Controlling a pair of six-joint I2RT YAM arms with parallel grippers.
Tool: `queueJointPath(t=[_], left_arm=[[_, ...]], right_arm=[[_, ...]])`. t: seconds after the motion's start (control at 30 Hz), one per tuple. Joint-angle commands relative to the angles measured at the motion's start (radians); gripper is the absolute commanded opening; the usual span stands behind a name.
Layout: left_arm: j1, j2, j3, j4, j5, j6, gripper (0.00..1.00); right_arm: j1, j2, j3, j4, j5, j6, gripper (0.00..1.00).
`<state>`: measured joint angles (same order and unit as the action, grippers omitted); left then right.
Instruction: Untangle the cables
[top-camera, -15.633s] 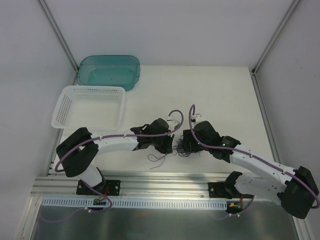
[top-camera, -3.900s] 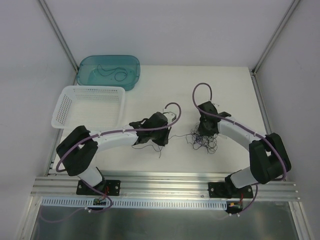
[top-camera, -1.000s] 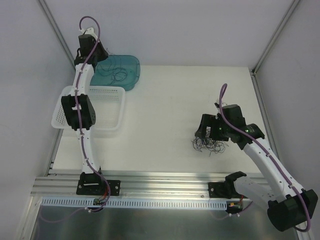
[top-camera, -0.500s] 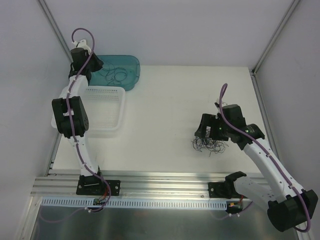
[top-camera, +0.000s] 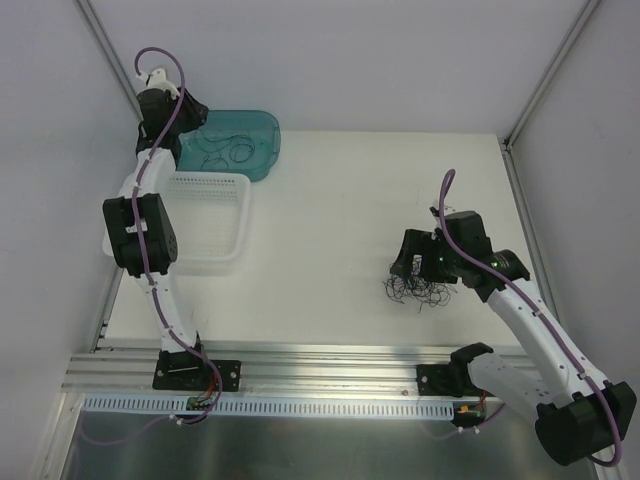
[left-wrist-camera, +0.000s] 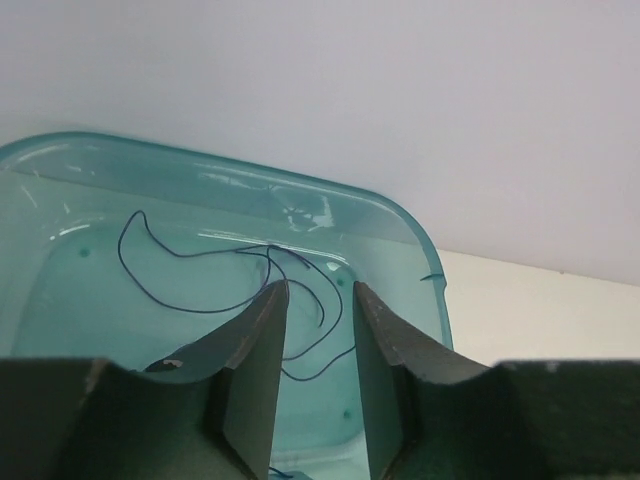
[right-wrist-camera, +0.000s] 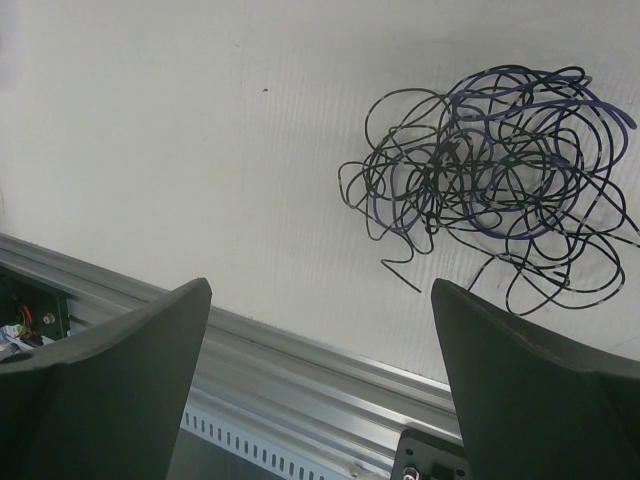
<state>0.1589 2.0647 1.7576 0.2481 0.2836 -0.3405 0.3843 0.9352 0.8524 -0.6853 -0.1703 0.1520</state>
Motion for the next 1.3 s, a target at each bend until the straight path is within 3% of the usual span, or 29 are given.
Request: queueJointPath(t=[0.0, 0.13, 0.17, 0.3, 0.4, 0.57, 0.9, 1.1, 1.27], left_arm=[[0.011, 0.041, 0.055, -0.015, -0.014, -0.038, 0.34], [0.01, 0.022, 0.051, -0.04, -0.02, -0.051, 0.58], [0.01, 0.011, 0.043, -0.041, -0.021, -0.055, 0.69], [0.004, -0.118, -0.045, -0.046, 0.005, -0.078, 0.87], [-0.018, -0.246, -0.143, -0.059, 0.026, -0.092, 0.94], [-0.108, -0.452, -0.335, -0.095, 0.081, -0.137, 0.99], [-0.467, -0.972, -0.803, -0.204, 0.028, -0.156, 0.99], [-0.61, -1.191, -1.006, -0.297, 0.011, -0.209, 0.99], [-0.662, -1.29, -1.107, -0.362, 0.014, -0.255, 0.99]], right_arm=[[0.007, -0.012, -0.007, 0.015, 0.005, 0.003, 0.97], [0.007, -0.013, -0.006, 0.004, 0.017, -0.002, 0.97], [0.007, -0.015, -0.006, 0.001, 0.023, -0.006, 0.97], [0.007, -0.015, 0.002, -0.043, 0.103, -0.005, 0.97], [0.004, 0.0, 0.004, -0.078, 0.195, 0.001, 0.97], [-0.064, 0.034, -0.027, -0.073, 0.233, 0.04, 0.99], [-0.056, 0.195, -0.162, 0.251, 0.104, 0.047, 0.91], [0.099, 0.39, -0.139, 0.427, 0.046, 0.069, 0.86], [0.316, 0.497, 0.034, 0.371, 0.092, 0.135, 0.86]])
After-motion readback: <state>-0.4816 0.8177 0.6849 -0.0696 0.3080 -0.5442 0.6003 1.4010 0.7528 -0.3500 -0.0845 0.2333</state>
